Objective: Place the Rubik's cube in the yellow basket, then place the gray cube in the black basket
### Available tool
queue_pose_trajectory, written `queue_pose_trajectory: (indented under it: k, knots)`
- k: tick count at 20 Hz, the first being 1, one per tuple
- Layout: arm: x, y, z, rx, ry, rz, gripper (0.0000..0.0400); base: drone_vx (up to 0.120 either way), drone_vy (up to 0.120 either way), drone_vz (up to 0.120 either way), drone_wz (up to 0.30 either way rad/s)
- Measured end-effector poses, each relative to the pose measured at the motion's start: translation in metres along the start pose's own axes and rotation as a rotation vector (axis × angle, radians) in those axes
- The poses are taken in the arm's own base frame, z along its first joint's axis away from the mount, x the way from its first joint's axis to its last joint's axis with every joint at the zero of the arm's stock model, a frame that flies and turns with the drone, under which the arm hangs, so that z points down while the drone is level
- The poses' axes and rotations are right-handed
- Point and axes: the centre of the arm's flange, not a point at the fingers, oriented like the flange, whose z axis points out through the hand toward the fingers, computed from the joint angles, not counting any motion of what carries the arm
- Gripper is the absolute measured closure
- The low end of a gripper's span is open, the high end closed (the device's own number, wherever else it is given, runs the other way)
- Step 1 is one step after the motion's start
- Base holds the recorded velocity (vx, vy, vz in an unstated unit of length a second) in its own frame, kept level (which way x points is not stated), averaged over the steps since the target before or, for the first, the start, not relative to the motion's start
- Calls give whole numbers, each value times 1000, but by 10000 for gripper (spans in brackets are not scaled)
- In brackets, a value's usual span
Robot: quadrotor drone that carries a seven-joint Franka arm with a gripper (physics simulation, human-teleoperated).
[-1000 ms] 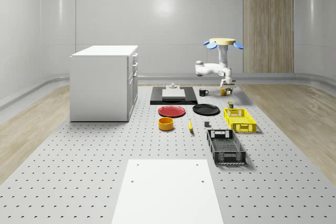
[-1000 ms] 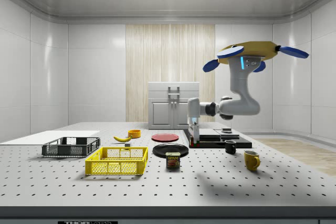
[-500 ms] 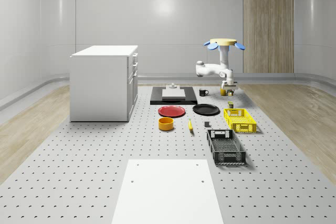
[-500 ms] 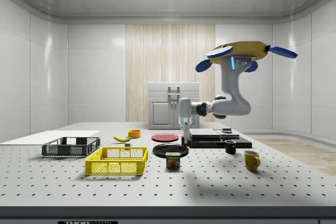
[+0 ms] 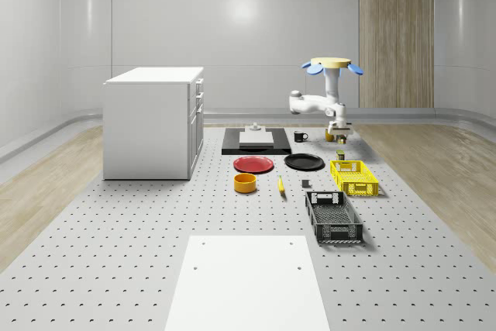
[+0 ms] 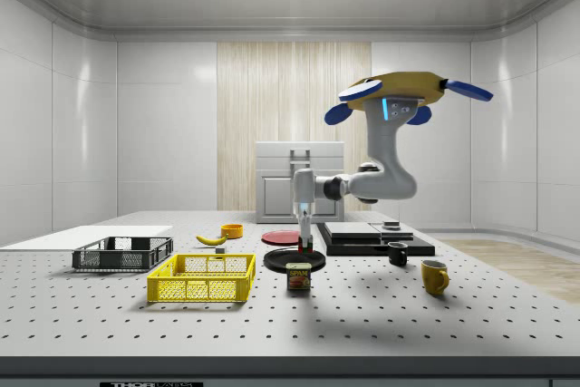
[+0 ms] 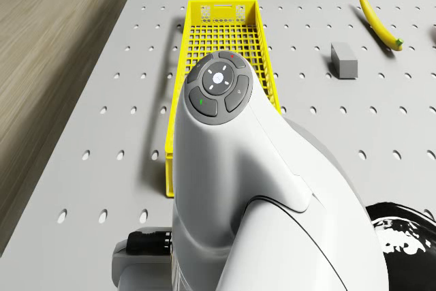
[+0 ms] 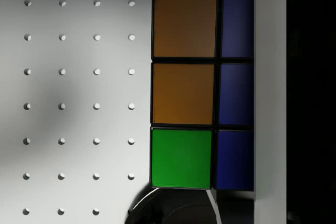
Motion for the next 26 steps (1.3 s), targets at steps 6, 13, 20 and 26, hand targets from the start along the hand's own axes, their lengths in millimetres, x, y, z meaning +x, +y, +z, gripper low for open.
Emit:
queue_pose_trajectory:
  k: [6, 13, 20, 26]
  knots:
    - [0, 0, 0, 0, 0, 0, 79, 120, 0, 0, 0]
    - [0, 0, 0, 0, 0, 0, 79, 120, 0, 0, 0]
    - [0, 0, 0, 0, 0, 0, 79, 120, 0, 0, 0]
    - [0, 0, 0, 0, 0, 0, 79, 120, -27, 0, 0]
